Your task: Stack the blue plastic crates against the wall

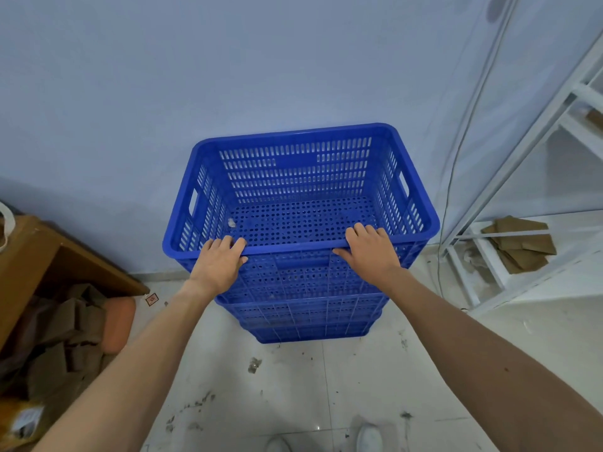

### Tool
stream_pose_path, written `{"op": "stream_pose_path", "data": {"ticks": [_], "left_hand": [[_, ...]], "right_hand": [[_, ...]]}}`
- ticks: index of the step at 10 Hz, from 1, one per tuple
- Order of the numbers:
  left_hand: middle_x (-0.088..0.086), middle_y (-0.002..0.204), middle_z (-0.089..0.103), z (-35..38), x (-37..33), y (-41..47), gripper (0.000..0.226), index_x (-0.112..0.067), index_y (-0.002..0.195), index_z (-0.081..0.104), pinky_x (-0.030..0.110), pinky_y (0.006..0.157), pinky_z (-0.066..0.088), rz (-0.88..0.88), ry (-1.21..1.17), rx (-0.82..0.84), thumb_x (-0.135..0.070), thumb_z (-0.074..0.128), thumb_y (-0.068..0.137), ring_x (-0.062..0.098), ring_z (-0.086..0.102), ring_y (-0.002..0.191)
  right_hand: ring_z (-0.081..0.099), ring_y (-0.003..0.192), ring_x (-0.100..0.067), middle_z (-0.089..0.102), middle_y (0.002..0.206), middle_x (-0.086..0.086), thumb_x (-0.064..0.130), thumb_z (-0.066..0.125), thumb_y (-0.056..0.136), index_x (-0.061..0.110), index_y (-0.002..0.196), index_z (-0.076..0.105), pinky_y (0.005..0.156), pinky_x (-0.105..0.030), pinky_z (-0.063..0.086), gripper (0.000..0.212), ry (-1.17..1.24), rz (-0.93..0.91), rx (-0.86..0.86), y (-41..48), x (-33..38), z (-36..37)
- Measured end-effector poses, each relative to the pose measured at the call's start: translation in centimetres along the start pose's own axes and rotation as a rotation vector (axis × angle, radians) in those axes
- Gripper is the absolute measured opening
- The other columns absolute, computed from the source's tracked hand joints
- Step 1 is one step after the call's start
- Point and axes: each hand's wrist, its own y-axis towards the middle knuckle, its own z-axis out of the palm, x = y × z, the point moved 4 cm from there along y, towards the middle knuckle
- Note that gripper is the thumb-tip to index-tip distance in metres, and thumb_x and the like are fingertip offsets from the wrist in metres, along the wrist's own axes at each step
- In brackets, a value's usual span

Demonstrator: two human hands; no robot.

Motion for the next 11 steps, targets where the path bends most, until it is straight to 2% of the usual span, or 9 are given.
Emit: {"op": "stream_pose_path", "data": {"ticks": [1,2,3,4,5,7,9,10,11], "left_hand": [[0.012,0.126,0.055,0.0,-0.7,-0.5,0.034,-0.017,0.13,0.047,0.05,0.109,0.033,-0.083,-0.047,-0.018,-0.035,0.044,0.101,0.033,0.051,0.118],[0.017,0.149,0.04,0.0,-1.7,-1.0,0.045,-0.017,0.144,0.037,0.054,0.116,0.023,-0.154,-0.07,0.026,-0.036,0.039,0.103,0.035,0.034,0.139],[0.015,0.166,0.006,0.2,-2.5,-1.6,0.069,-0.021,0.158,0.004,0.053,0.122,0.01,-0.214,-0.085,0.092,-0.044,0.037,0.102,0.032,0.006,0.153],[0.005,0.167,-0.013,0.2,-3.7,-2.5,0.083,-0.024,0.157,-0.012,0.054,0.122,0.006,-0.191,-0.098,0.06,-0.057,0.036,0.098,0.027,-0.006,0.153],[-0.004,0.164,-0.02,0.1,-4.9,-3.3,0.084,-0.031,0.156,-0.015,0.054,0.121,0.0,-0.128,-0.143,0.024,-0.072,0.022,0.093,0.023,-0.015,0.152],[-0.005,0.165,-0.016,-0.6,-6.5,-4.3,0.087,-0.036,0.156,-0.01,0.051,0.123,0.003,-0.19,-0.218,0.108,-0.081,0.016,0.086,0.022,-0.013,0.153],[-0.002,0.168,-0.006,-4.3,-6.4,-5.3,0.084,-0.037,0.158,0.002,0.048,0.123,0.011,-0.187,-0.225,0.208,-0.079,0.022,0.088,0.019,-0.004,0.154],[-0.002,0.168,-0.001,-5.9,-5.6,-6.8,0.083,-0.035,0.158,0.006,0.046,0.123,0.014,-0.232,-0.294,0.201,-0.077,0.026,0.089,0.02,0.002,0.154],[0.001,0.168,0.006,-7.2,-4.7,-8.3,0.081,-0.027,0.159,0.01,0.045,0.121,0.023,-0.262,-0.352,0.133,-0.069,0.033,0.094,0.023,0.014,0.153]], "right_hand": [[0.055,0.096,-0.028,0.056,0.106,-0.005,0.057,0.039,0.098,0.015,0.108,0.052,0.086,-0.042,0.041,0.046,0.019,-0.012,0.04,0.1,-0.2,-0.2],[0.055,0.098,-0.029,0.056,0.11,-0.007,0.054,0.038,0.099,0.014,0.112,0.052,0.086,-0.042,0.041,0.044,0.01,-0.045,0.065,0.1,-0.7,-0.3],[0.055,0.101,-0.03,0.056,0.113,-0.007,0.053,0.036,0.1,0.013,0.116,0.051,0.088,-0.043,0.041,0.046,-0.006,-0.043,0.081,0.2,-0.8,-0.3],[0.056,0.102,-0.03,0.056,0.115,-0.008,0.054,0.036,0.1,0.012,0.117,0.051,0.088,-0.044,0.042,0.048,-0.006,-0.034,0.09,0.3,-0.8,-0.1],[0.055,0.102,-0.029,0.056,0.114,-0.008,0.055,0.036,0.1,0.013,0.118,0.052,0.09,-0.044,0.042,0.049,0.027,-0.038,0.084,0.3,-0.9,-0.1],[0.047,0.113,-0.032,0.049,0.124,-0.011,0.051,0.038,0.1,0.011,0.125,0.048,0.096,-0.047,0.039,0.048,0.076,-0.067,0.144,-0.1,-1.0,-0.4],[0.034,0.133,-0.036,0.036,0.145,-0.016,0.047,0.036,0.1,0.013,0.149,0.025,0.114,-0.052,0.023,0.061,0.086,-0.019,0.304,-1.9,-1.1,-1.7],[0.032,0.136,-0.035,0.033,0.149,-0.015,0.049,0.036,0.099,0.014,0.153,0.02,0.114,-0.05,0.025,0.066,0.088,-0.017,0.33,-3.3,-0.9,-3.3],[0.033,0.136,-0.035,0.031,0.152,-0.015,0.05,0.038,0.098,0.013,0.152,0.025,0.11,-0.049,0.032,0.066,0.109,0.019,0.32,-5.1,-0.4,-5.1]]}}
